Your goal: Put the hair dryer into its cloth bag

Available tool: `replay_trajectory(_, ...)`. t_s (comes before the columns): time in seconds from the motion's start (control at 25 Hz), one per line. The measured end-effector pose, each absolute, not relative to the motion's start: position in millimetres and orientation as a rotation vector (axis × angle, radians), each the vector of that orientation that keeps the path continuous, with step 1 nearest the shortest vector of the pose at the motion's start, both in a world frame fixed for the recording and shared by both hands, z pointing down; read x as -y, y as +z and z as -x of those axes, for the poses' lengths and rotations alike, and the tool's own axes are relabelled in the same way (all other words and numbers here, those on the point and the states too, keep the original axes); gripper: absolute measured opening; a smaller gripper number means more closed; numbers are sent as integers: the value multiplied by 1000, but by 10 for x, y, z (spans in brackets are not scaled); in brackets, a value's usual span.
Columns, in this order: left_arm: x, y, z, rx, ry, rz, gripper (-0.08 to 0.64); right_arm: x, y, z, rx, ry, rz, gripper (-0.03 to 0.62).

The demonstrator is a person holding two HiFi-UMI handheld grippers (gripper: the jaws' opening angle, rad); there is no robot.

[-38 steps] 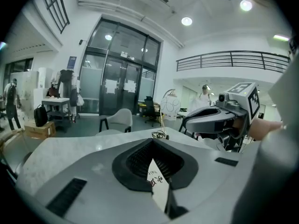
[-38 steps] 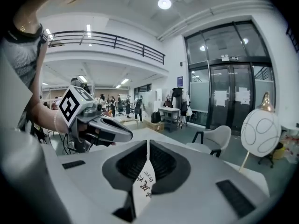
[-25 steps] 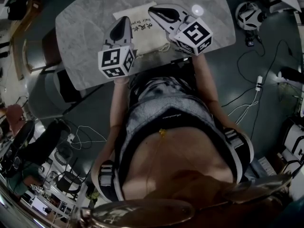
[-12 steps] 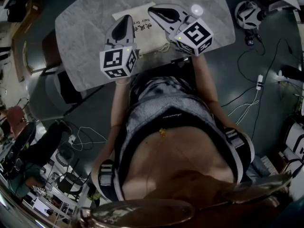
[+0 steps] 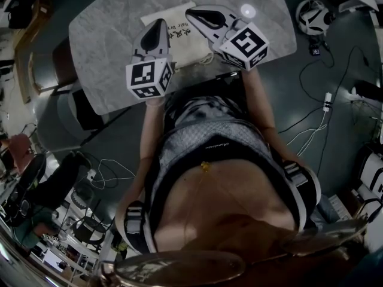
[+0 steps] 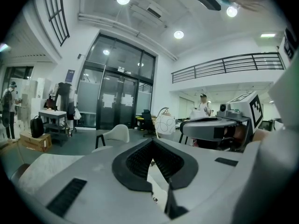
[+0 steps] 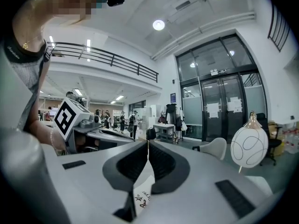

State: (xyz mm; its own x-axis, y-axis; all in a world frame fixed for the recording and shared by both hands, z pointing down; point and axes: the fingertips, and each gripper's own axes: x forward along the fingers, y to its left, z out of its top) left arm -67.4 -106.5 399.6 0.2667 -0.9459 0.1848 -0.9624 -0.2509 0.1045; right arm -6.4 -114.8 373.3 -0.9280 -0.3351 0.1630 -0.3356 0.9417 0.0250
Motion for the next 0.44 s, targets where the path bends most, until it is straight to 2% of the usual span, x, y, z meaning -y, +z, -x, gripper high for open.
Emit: replay_trajectory(0.44,1065,4000,637,1785,121,-2325,8,1151,3742,32,2920,0,-501,67)
